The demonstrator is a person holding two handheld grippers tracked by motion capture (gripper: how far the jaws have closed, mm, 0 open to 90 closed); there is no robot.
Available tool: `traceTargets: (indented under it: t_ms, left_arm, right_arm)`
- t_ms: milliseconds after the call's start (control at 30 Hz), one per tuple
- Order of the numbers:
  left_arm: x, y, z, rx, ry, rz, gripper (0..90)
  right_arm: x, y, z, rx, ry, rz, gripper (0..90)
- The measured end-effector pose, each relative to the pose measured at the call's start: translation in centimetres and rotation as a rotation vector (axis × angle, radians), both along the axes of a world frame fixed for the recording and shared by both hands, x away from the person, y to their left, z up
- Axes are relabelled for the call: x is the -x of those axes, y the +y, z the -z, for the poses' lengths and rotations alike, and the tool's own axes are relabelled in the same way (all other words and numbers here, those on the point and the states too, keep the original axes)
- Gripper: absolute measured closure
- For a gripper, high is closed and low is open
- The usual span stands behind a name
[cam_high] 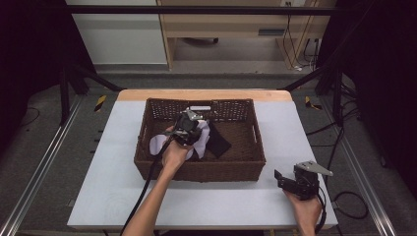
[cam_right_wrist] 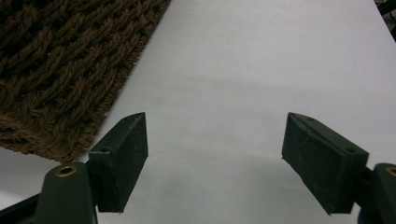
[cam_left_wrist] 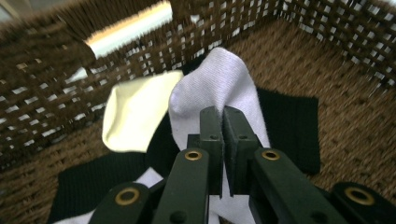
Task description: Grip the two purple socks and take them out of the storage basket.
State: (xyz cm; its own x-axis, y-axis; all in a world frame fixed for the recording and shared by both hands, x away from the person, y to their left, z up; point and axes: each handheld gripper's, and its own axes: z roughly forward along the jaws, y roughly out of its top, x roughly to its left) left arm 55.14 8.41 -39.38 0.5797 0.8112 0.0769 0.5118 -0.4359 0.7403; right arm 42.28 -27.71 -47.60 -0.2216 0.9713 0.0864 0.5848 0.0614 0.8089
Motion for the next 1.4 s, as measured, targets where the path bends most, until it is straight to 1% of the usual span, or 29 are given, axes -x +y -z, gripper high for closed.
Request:
traceTargets:
  t_ms: [67, 100, 133, 167, 200, 233, 267, 300, 333, 367, 400, 433, 467, 500, 600, 633, 733, 767, 800, 833, 933, 967, 1000, 1067, 1100, 1167, 1233, 1267, 1400]
  left_arm:
    - [0.2, 0.1, -0.1, 0.004, -0.02, 0.006, 86.0]
    - [0.4, 0.2, -0.3, 0.02, -0.052, 0.011, 86.1]
    - [0.6, 0.4, -0.4, 0.037, -0.067, 0.011, 86.1]
    - [0.6, 0.4, -0.4, 0.037, -0.067, 0.011, 86.2]
    - [0.7, 0.6, -0.5, 0.059, -0.08, 0.008, 86.4]
    - [0.8, 0.9, -0.7, 0.106, -0.099, 0.006, 86.5]
    - [0.8, 0.9, -0.7, 0.106, -0.099, 0.006, 86.6]
    - [0.9, 1.2, -0.9, 0.137, -0.12, 0.006, 86.7]
    - [0.9, 1.2, -0.9, 0.137, -0.12, 0.006, 86.7]
    - [1.1, 1.4, -1.1, 0.169, -0.146, 0.014, 86.8]
    - [1.2, 1.5, -1.2, 0.178, -0.154, 0.021, 86.8]
    - [1.2, 1.6, -1.3, 0.196, -0.161, 0.023, 86.9]
    - [1.2, 1.6, -1.3, 0.196, -0.161, 0.023, 86.9]
    - [1.3, 1.7, -1.4, 0.21, -0.165, 0.023, 86.9]
    - [1.2, 2.3, -2.0, 0.27, -0.167, 0.019, 87.0]
    - [1.3, 2.4, -2.1, 0.281, -0.17, 0.016, 87.0]
    - [1.5, 3.0, -2.8, 0.336, -0.169, 0.015, 87.0]
    - [1.7, 3.2, -3.1, 0.345, -0.176, 0.019, 87.0]
    - [2.0, 3.5, -3.4, 0.342, -0.187, 0.021, 87.0]
    - [2.6, 4.0, -4.0, 0.346, -0.203, 0.029, 87.0]
    - [3.3, 4.5, -4.7, 0.36, -0.217, 0.036, 87.0]
    - [4.1, 5.0, -5.4, 0.375, -0.235, 0.051, 87.0]
    - [4.5, 5.3, -5.8, 0.379, -0.239, 0.06, 87.0]
    - [5.4, 5.6, -6.5, 0.381, -0.257, 0.077, 87.0]
    - [5.4, 5.6, -6.5, 0.381, -0.257, 0.077, 87.0]
    - [7.0, 6.3, -7.3, 0.376, -0.285, 0.094, 86.9]
    - [8.0, 6.7, -7.6, 0.375, -0.297, 0.102, 86.9]
    - [8.0, 6.7, -7.6, 0.375, -0.297, 0.102, 86.9]
    - [10.2, 7.9, -8.2, 0.39, -0.323, 0.122, 86.9]
  right_arm:
    - [0.0, 0.0, 0.0, 0.0, 0.0, 0.0, 22.6]
    - [0.1, 0.0, 0.0, 0.002, -0.001, 0.0, 22.6]
    - [0.1, -0.1, 0.0, 0.001, -0.001, -0.001, 22.6]
    - [0.1, -0.1, 0.0, 0.0, 0.0, 0.001, 22.6]
    - [0.1, -0.1, 0.0, -0.001, 0.001, 0.003, 22.6]
    - [0.1, -0.1, 0.0, -0.003, 0.003, 0.006, 22.6]
    - [0.1, -0.1, 0.0, -0.003, 0.003, 0.006, 22.6]
    - [0.1, -0.1, 0.0, -0.002, 0.002, 0.006, 22.6]
    - [0.1, -0.1, 0.0, -0.003, 0.003, 0.007, 22.6]
    - [0.1, -0.1, 0.0, -0.002, 0.003, 0.006, 22.7]
    - [0.1, -0.1, 0.0, -0.001, 0.001, 0.005, 22.7]
    - [0.1, -0.2, 0.0, -0.001, 0.001, 0.005, 22.7]
    - [0.1, -0.2, 0.0, 0.0, 0.0, 0.005, 22.7]
    - [0.0, -0.2, 0.0, 0.0, 0.002, 0.006, 22.7]
    - [0.0, -0.2, 0.0, -0.001, 0.004, 0.008, 22.7]
    - [0.0, -0.2, 0.0, -0.002, 0.005, 0.007, 22.7]
    - [0.1, -0.2, 0.0, -0.004, 0.002, 0.008, 22.8]
    - [0.1, -0.2, 0.0, -0.005, 0.002, 0.009, 22.7]
    - [0.0, -0.2, 0.0, -0.004, 0.003, 0.009, 22.8]
    - [0.1, -0.2, -0.1, -0.005, 0.003, 0.009, 22.8]
    - [0.1, -0.3, -0.1, -0.004, 0.003, 0.01, 23.0]
    - [0.1, -0.3, -0.1, -0.004, 0.004, 0.011, 23.0]
    - [0.1, -0.3, -0.1, -0.003, 0.004, 0.011, 23.0]
    - [0.1, -0.3, -0.1, -0.001, 0.003, 0.012, 23.1]
    - [0.1, -0.3, -0.1, -0.001, 0.003, 0.012, 23.1]
    - [0.1, -0.3, -0.1, -0.001, 0.002, 0.014, 23.1]
    - [0.1, -0.4, -0.1, -0.001, 0.003, 0.015, 23.2]
    - [0.1, -0.4, -0.1, 0.001, 0.004, 0.015, 23.3]
    - [0.2, -0.4, -0.1, 0.003, 0.001, 0.014, 23.4]
